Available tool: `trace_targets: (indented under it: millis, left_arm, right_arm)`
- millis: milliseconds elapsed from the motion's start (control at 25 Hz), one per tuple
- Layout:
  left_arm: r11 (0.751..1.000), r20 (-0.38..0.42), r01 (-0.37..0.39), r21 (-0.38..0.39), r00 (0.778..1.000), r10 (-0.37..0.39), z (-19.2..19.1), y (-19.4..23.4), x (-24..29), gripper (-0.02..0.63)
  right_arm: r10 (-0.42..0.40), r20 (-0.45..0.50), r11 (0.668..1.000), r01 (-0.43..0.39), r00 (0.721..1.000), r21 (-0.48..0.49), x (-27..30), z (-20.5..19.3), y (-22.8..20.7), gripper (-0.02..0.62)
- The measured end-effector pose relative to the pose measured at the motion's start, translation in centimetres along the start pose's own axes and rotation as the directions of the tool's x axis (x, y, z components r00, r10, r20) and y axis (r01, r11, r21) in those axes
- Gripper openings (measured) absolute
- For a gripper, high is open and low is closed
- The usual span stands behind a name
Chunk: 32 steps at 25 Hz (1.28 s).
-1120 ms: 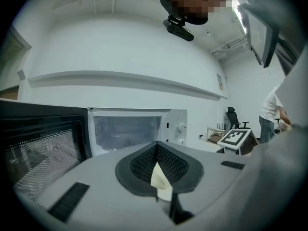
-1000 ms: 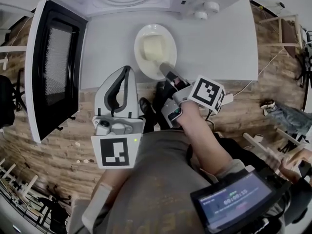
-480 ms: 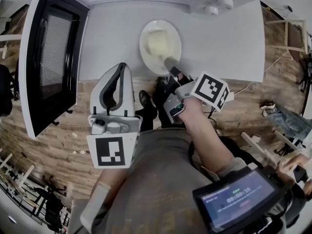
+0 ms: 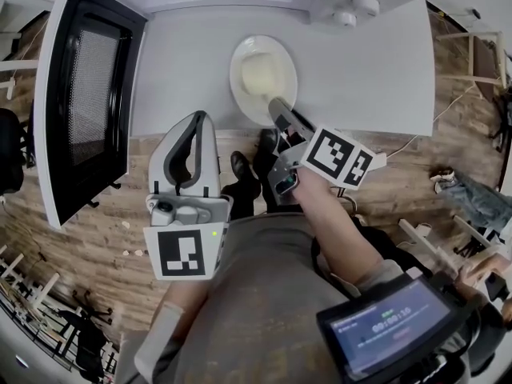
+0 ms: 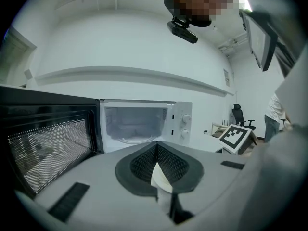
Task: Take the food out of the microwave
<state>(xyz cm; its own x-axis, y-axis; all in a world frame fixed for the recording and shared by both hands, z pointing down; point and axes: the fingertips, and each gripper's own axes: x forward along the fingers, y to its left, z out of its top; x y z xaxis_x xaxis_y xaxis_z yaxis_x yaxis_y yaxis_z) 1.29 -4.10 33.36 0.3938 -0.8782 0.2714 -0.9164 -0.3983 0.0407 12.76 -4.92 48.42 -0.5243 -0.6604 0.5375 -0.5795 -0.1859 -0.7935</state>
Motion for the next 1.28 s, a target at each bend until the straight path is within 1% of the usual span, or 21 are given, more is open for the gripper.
trace_targets:
  millis: [120,200,280,360,440,560,680,760,1000,1160,1200,1280]
  left_arm:
    - [1.000,0.004,0.005,0.001,1.000,-0.005,0.1,-0.2,0.0,0.008]
    - [1.000,0.003,0.006,0.002,1.000,-0.006,0.1,-0.2,-0.1,0.008]
    - [1.000,0.001,0.007,0.001,1.000,-0.007,0.0,-0.2,-0.2,0.008]
    - [1.000,0.003,0.006,0.001,1.000,-0.006,0.1,-0.2,-0.2,0.008]
    - [1.000,0.007,0.006,0.003,1.000,-0.006,0.2,-0.2,-0.3,0.008]
    - [1.000,0.005,0.008,0.003,1.000,-0.008,0.2,-0.3,-0.2,0.008]
    - [1.000,0.004,0.014,-0.004,1.000,-0.014,0.1,-0.5,0.0,0.008]
    - [1.000,0.005,0.018,-0.005,1.000,-0.018,0.2,-0.6,0.0,0.008]
    - [1.000,0.004,0.017,-0.012,1.000,-0.016,0.3,-0.4,0.2,0.008]
    - [1.000,0.013,0.015,-0.018,1.000,-0.015,0.7,-0.2,0.3,0.008]
    - [1.000,0.017,0.017,-0.019,1.000,-0.017,0.8,-0.2,0.4,0.008]
    - [1.000,0.024,0.020,-0.023,1.000,-0.020,0.9,-0.4,0.5,0.008]
  right_arm:
    - [-0.008,0.006,1.000,0.009,1.000,-0.014,-0.1,0.1,-0.3,0.115]
    - [-0.019,0.009,0.999,0.019,1.000,-0.042,-0.2,0.1,-0.5,0.121]
    - [-0.033,0.011,0.995,0.034,0.999,-0.098,-0.2,0.2,-0.6,0.153]
    - [-0.043,0.011,0.986,0.045,0.999,-0.158,-0.2,0.3,-0.5,0.166]
    - [-0.056,0.007,0.972,0.056,0.998,-0.227,-0.1,0.3,-0.3,0.207]
    - [-0.091,-0.011,0.929,0.081,0.996,-0.362,0.1,0.1,0.0,0.254]
    - [-0.136,-0.032,0.865,0.103,0.990,-0.492,0.1,-0.3,0.0,0.275]
    - [-0.171,-0.054,0.824,0.113,0.984,-0.556,0.1,-0.8,-0.2,0.282]
    - [-0.258,-0.123,0.731,0.111,0.958,-0.673,0.1,-1.2,-0.7,0.293]
    - [-0.300,-0.170,0.688,0.090,0.939,-0.720,-0.3,-0.6,-0.8,0.305]
    - [-0.309,-0.183,0.681,0.082,0.933,-0.728,-0.4,-0.5,-0.9,0.311]
    - [-0.321,-0.203,0.676,0.074,0.925,-0.733,-0.7,-0.2,-1.2,0.323]
